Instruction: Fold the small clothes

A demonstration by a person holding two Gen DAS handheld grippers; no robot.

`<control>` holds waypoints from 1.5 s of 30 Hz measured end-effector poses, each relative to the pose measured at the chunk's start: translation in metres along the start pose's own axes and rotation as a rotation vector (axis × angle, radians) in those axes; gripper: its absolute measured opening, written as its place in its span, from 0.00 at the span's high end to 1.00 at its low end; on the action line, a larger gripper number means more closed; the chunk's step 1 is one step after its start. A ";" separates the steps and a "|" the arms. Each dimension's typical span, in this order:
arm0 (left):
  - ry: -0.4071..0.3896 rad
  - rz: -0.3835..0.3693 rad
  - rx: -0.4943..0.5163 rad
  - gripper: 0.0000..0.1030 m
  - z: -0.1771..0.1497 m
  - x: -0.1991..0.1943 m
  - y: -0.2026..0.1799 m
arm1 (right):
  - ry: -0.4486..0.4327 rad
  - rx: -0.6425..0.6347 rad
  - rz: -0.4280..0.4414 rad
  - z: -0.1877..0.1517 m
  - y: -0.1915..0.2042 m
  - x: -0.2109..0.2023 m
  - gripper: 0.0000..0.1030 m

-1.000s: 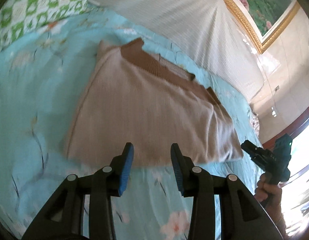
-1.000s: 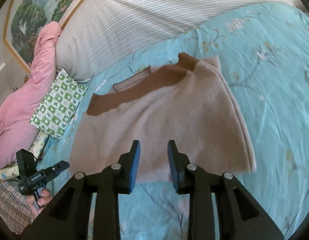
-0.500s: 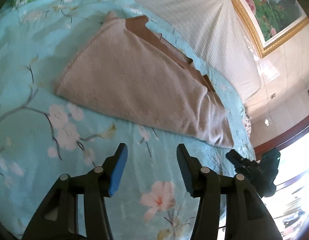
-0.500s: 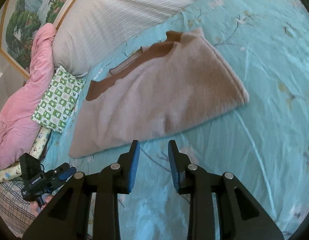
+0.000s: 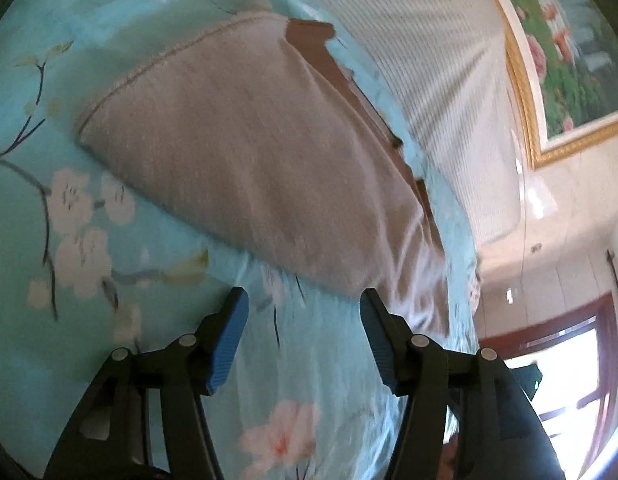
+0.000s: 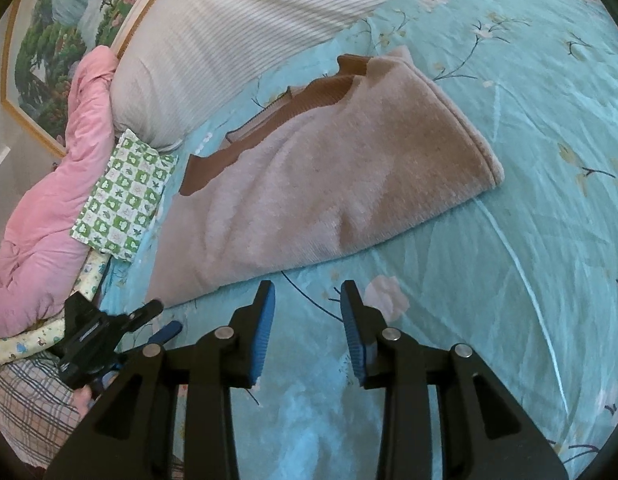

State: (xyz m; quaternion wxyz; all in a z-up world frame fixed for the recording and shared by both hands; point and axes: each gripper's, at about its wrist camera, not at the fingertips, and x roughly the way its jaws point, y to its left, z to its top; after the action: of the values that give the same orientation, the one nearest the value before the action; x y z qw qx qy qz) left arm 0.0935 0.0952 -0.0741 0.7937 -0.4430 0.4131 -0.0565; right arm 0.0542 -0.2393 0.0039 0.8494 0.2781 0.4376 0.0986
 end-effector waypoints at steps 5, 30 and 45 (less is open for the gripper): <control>-0.063 0.005 -0.045 0.42 0.023 0.008 0.007 | 0.004 -0.003 0.008 0.005 0.001 0.003 0.65; -0.214 0.051 0.425 0.94 0.037 0.015 -0.149 | -0.054 -0.085 0.044 0.120 -0.014 0.020 0.65; 0.009 0.031 0.592 0.94 -0.019 0.117 -0.194 | 0.242 0.003 0.330 0.164 -0.005 0.109 0.35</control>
State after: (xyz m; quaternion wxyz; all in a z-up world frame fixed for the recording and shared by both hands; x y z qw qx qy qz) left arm 0.2104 -0.0871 -0.0046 0.8873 -0.1858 0.3888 -0.1644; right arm 0.2501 -0.2616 0.0021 0.7626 0.3334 0.4850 0.2686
